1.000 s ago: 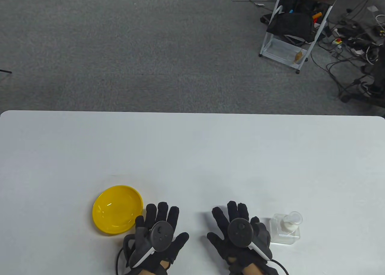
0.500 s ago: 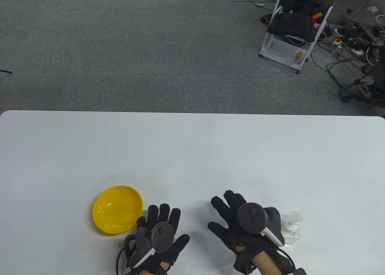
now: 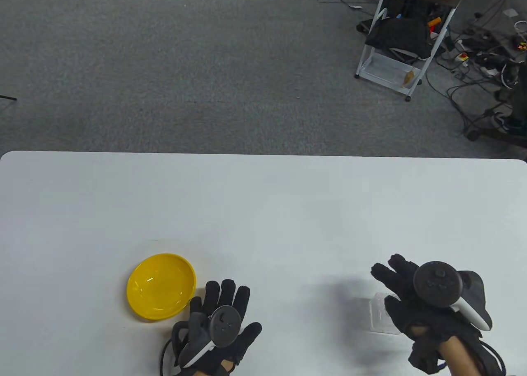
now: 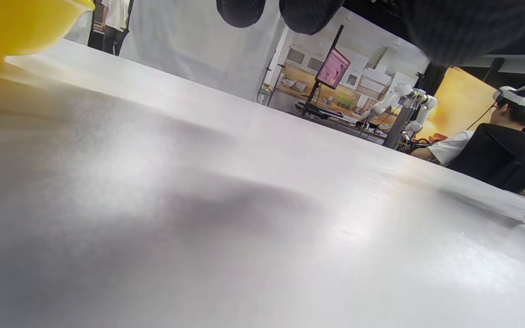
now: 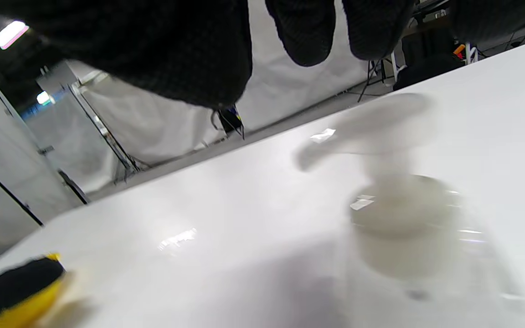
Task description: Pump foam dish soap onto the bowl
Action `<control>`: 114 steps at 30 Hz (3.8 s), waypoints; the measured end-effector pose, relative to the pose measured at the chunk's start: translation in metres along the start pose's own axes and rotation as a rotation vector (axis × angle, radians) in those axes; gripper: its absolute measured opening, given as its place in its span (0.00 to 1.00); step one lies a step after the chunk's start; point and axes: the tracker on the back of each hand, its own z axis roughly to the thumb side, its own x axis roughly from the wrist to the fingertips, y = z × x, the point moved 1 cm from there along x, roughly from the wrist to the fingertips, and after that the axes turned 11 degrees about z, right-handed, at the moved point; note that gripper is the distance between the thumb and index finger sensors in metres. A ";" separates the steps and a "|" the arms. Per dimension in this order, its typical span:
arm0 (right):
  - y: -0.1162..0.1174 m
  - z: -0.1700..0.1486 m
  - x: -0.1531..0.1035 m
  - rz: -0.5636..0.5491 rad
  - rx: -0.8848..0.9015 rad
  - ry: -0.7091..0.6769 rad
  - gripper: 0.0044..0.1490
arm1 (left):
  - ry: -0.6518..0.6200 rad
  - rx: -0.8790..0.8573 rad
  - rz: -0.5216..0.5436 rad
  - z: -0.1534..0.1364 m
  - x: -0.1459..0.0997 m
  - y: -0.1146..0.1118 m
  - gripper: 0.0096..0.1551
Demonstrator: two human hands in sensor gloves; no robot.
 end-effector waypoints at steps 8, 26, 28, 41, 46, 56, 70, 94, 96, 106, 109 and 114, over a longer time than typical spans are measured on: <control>0.010 -0.020 0.007 0.008 -0.119 0.057 0.42 | 0.012 0.001 -0.024 0.000 0.000 -0.004 0.51; -0.006 0.040 0.051 -0.130 -0.052 -0.077 0.37 | 0.039 -0.015 -0.009 -0.007 0.002 0.001 0.50; -0.007 0.056 0.060 -0.151 -0.018 -0.058 0.37 | 0.068 0.001 0.012 -0.009 0.002 0.004 0.51; 0.024 0.160 0.130 -0.132 0.062 -0.220 0.36 | 0.086 -0.022 0.003 -0.018 0.005 0.003 0.50; 0.041 0.184 0.152 -0.123 0.038 -0.237 0.36 | 0.082 -0.022 -0.001 -0.017 0.005 0.003 0.50; 0.055 0.199 0.176 -0.096 0.020 -0.217 0.36 | 0.077 -0.031 -0.007 -0.018 0.005 0.003 0.50; 0.056 0.178 0.160 -0.113 0.038 -0.237 0.44 | 0.070 -0.030 -0.003 -0.017 0.005 0.003 0.50; 0.144 0.046 0.076 -0.112 0.070 -0.058 0.55 | 0.032 -0.001 0.004 0.002 0.000 0.002 0.50; 0.144 0.047 0.077 -0.105 0.084 -0.068 0.54 | 0.056 0.014 0.016 0.002 0.001 0.005 0.50; 0.143 0.045 0.077 -0.098 0.129 -0.086 0.52 | 0.357 0.156 0.076 -0.048 0.018 0.059 0.51; 0.143 0.045 0.076 -0.080 0.132 -0.082 0.51 | 0.452 0.220 0.096 -0.079 0.018 0.071 0.51; 0.143 0.044 0.076 -0.088 0.141 -0.085 0.50 | 0.665 0.105 0.037 -0.138 0.013 0.076 0.54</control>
